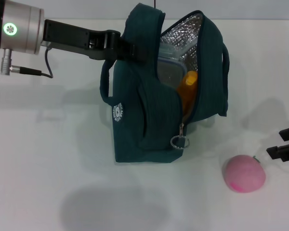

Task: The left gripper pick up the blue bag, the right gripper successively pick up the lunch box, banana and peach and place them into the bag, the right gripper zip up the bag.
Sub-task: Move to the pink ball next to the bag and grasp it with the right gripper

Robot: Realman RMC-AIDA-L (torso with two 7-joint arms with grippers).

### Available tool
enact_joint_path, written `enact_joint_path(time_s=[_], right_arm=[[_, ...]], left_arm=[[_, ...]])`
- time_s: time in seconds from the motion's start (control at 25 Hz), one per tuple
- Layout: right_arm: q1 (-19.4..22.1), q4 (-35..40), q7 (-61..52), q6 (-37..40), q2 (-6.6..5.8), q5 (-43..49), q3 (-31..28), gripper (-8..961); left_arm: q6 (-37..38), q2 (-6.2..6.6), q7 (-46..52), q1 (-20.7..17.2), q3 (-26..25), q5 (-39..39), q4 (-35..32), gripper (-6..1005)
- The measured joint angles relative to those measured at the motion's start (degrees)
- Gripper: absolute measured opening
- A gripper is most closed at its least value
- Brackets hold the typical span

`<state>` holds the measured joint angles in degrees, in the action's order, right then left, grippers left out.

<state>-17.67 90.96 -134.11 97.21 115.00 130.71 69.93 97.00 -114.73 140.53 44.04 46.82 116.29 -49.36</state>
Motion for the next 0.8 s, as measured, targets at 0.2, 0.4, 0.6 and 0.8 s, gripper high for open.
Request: enact_joint_path(time_s=[0.2,0.4,0.6,0.8], right_arm=[[-3.53,-3.06,-1.78,0.09,0.17,2.02,2.07,605],[-6.31,-7.64,-1.74,0.38,0.45,1.65,3.3,604],[-7.61,-11.05,-1.45,-0.08,0.63,1.17,5.5,603],[-9.01,-14.33,-1.32,-0.69,0.68,0.96,6.48,573]], left_arm=[[-0.04,0.03,0.0,0.12,0.03,0.0,0.0,45],[-0.07,0.03,0.0,0.21,0.04,0.0,-0.01,45],[-0.15,0.03,0.01,0.35,0.06,-0.01,-0.03,45],[-0.23,0.03,0.01,0.31,0.04,-0.01,-0.04,45]])
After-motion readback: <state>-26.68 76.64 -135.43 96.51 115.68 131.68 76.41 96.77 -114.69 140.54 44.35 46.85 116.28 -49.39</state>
